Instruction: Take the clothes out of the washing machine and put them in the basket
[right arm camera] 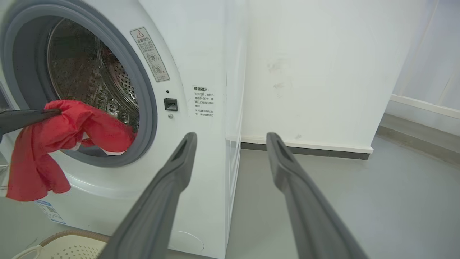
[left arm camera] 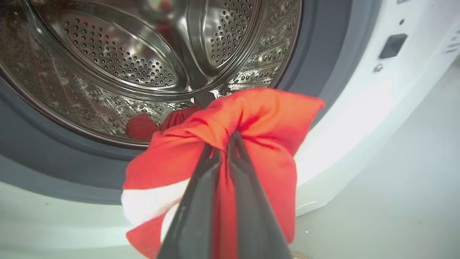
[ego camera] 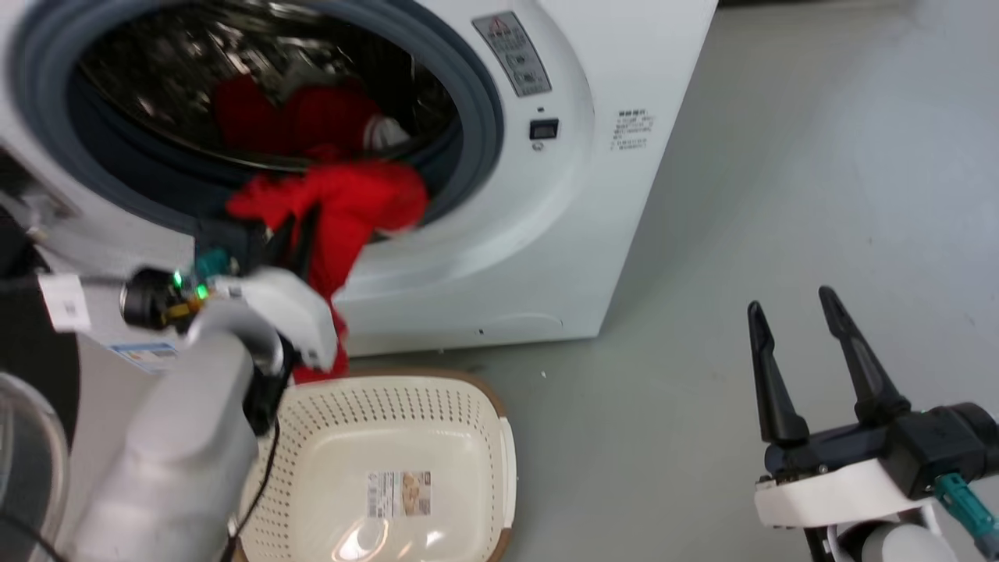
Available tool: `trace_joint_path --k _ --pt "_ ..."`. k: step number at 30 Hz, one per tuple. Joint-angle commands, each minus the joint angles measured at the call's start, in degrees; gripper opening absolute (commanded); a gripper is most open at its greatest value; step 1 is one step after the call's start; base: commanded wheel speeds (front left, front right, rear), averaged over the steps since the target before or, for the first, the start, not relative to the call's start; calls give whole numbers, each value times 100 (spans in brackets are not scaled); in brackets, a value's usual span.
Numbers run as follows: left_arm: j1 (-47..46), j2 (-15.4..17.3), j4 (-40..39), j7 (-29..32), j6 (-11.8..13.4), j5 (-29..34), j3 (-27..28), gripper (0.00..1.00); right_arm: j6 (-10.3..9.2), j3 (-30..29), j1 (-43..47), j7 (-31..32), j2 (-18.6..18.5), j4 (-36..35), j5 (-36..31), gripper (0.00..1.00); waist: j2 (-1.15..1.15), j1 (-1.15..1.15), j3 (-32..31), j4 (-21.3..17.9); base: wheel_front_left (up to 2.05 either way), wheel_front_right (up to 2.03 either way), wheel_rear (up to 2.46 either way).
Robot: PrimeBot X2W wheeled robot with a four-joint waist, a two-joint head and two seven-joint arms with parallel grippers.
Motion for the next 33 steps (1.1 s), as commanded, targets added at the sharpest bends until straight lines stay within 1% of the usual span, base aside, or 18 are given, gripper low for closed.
trace_joint_path --k 1,4,8,12,16,20,23,33 --pt "206 3 -82 -25 29 8 41 0 -4 8 93 -14 6 14 -16 100 0 2 -292 133 0 0 0" --pt "873 29 -656 -27 200 58 100 0 -4 40 210 -14 6 37 -21 100 0 2 -486 166 0 0 0" --pt "1725 64 -1205 -21 416 105 88 0 -4 56 361 -14 6 67 -22 100 0 2 -673 212 0 0 0" --pt "2419 47 -1572 -4 517 17 8 0 -4 64 457 -14 6 87 -28 100 0 2 -772 246 0 0 0" --pt "2800 30 -1676 64 570 -32 -80 0 -4 110 478 -14 6 97 -35 100 0 2 -753 228 0 0 0" --pt "2946 -53 -1571 80 509 -119 -135 0 -4 136 336 -14 6 57 -34 100 0 2 -569 159 0 0 0" --pt "2871 -109 -1337 78 458 -142 -164 0 -4 139 193 -14 7 16 -50 100 0 2 -322 80 0 0 0" --pt "2026 -336 -1 20 197 -33 -255 0 -4 -7 -358 -14 6 -126 -3 100 0 2 840 -226 0 0 0"
